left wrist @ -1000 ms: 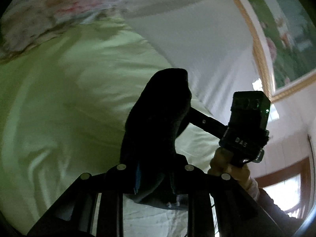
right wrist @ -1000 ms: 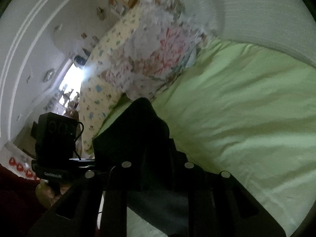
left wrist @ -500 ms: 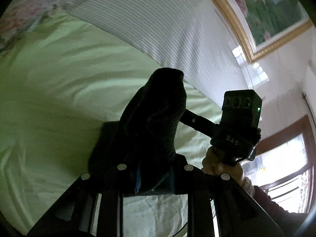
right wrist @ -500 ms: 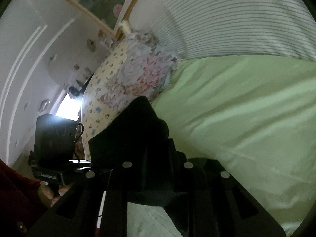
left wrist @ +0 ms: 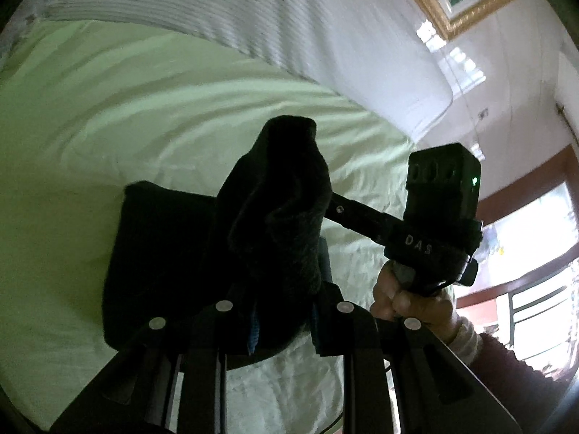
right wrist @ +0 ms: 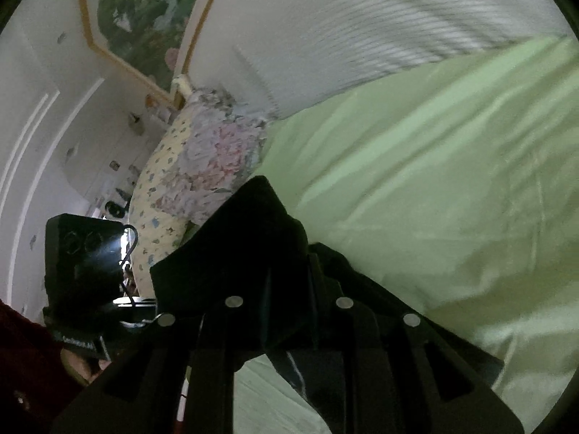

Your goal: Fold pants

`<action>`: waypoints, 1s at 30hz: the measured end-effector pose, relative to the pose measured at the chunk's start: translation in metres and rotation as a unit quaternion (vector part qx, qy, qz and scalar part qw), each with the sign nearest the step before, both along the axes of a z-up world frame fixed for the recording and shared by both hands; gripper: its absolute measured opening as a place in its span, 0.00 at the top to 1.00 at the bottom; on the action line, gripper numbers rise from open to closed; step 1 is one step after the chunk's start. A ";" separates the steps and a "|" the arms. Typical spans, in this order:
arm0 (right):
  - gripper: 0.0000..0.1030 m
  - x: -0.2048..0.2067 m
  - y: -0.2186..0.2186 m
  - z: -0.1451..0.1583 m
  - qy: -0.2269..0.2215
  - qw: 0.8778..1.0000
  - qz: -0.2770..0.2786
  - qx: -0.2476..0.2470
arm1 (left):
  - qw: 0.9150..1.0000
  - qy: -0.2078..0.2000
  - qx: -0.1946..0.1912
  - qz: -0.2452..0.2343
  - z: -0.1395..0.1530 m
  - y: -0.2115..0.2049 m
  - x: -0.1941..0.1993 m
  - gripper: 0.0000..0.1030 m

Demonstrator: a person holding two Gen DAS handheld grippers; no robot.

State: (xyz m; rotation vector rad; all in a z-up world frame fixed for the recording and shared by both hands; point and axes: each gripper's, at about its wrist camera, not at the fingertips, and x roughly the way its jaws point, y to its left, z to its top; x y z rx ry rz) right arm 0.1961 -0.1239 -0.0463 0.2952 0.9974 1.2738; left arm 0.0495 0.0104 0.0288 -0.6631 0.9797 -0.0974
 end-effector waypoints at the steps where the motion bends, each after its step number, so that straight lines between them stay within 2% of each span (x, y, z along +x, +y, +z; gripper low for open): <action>1: 0.82 0.000 -0.003 -0.002 0.002 1.000 -0.004 0.000 | 1.000 0.003 0.003 -0.005 -0.004 -0.003 0.002 0.80; 12: 0.82 0.004 -0.036 -0.023 0.018 0.999 -0.037 -0.003 | 0.999 0.017 0.030 -0.042 -0.018 -0.035 0.032 0.80; 20: 0.80 0.006 -0.055 -0.038 0.030 0.997 -0.066 -0.026 | 0.996 0.024 0.048 -0.077 -0.037 -0.057 0.049 0.78; 26: 0.80 0.005 -0.075 -0.043 0.029 0.991 -0.116 -0.065 | 0.992 0.034 0.040 -0.112 -0.050 -0.072 0.062 0.67; 28: 0.79 0.003 -0.086 -0.040 0.024 0.986 -0.144 -0.084 | 0.992 0.038 0.025 -0.122 -0.056 -0.075 0.065 0.63; 29: 0.79 0.003 -0.090 -0.040 0.024 0.984 -0.153 -0.089 | 0.991 0.041 0.020 -0.125 -0.058 -0.077 0.067 0.61; 30: 0.73 0.002 -0.095 -0.038 0.024 0.981 -0.167 -0.096 | 0.990 0.042 0.019 -0.130 -0.059 -0.079 0.067 0.60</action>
